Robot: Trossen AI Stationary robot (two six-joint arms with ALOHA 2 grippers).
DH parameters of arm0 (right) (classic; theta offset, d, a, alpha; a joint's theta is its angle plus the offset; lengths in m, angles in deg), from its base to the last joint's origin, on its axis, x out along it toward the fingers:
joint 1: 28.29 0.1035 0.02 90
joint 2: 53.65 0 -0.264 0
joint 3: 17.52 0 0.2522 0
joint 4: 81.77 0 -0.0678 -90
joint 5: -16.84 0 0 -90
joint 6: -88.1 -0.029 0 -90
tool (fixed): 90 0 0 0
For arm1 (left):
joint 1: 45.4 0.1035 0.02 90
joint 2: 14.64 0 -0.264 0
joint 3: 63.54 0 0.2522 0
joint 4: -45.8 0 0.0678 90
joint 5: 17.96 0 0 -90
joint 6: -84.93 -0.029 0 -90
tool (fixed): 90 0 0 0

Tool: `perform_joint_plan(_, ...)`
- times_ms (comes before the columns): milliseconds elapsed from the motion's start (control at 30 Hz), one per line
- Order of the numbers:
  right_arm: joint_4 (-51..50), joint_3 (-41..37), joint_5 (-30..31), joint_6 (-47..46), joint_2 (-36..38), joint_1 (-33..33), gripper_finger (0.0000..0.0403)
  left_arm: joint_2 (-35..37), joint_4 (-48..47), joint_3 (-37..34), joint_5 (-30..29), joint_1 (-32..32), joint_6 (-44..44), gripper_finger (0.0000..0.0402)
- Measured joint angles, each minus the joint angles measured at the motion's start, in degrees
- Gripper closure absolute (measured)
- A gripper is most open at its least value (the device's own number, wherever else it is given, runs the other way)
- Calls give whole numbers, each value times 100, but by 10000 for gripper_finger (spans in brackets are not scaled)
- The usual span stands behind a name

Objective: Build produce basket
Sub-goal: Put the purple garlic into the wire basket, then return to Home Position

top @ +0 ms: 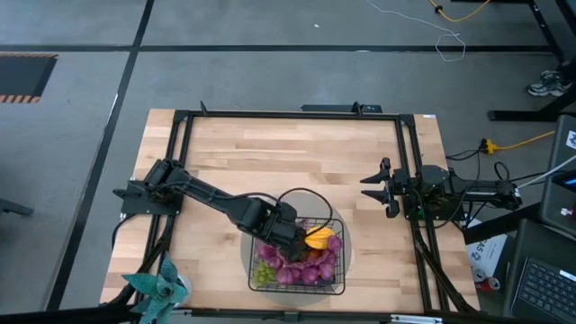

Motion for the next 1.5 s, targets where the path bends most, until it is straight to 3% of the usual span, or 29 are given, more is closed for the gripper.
perform_joint_plan(300, 0, 0, -1, 2, 0, -1, 238, 9, -113, 4, 567, 1, -204, 401)
perform_joint_plan(467, 0, 0, 1, 2, 0, 1, 238, 9, -305, 4, 689, 174, -210, 401)
perform_joint_plan(833, 0, 0, -1, 1, 2, 0, 238, -152, -375, 21, 1566, 665, -363, 401)
perform_joint_plan(967, -2, 0, 1, 6, 0, -1, 238, -215, -397, -7, 1521, 775, -368, 399)
perform_joint_plan(1300, 0, 0, -1, 6, 2, -1, 238, -236, -344, 2, 1524, 793, -301, 319)
perform_joint_plan(1500, 0, 0, 1, 3, 2, 1, 238, -236, -367, 2, 1933, 799, -26, 280)
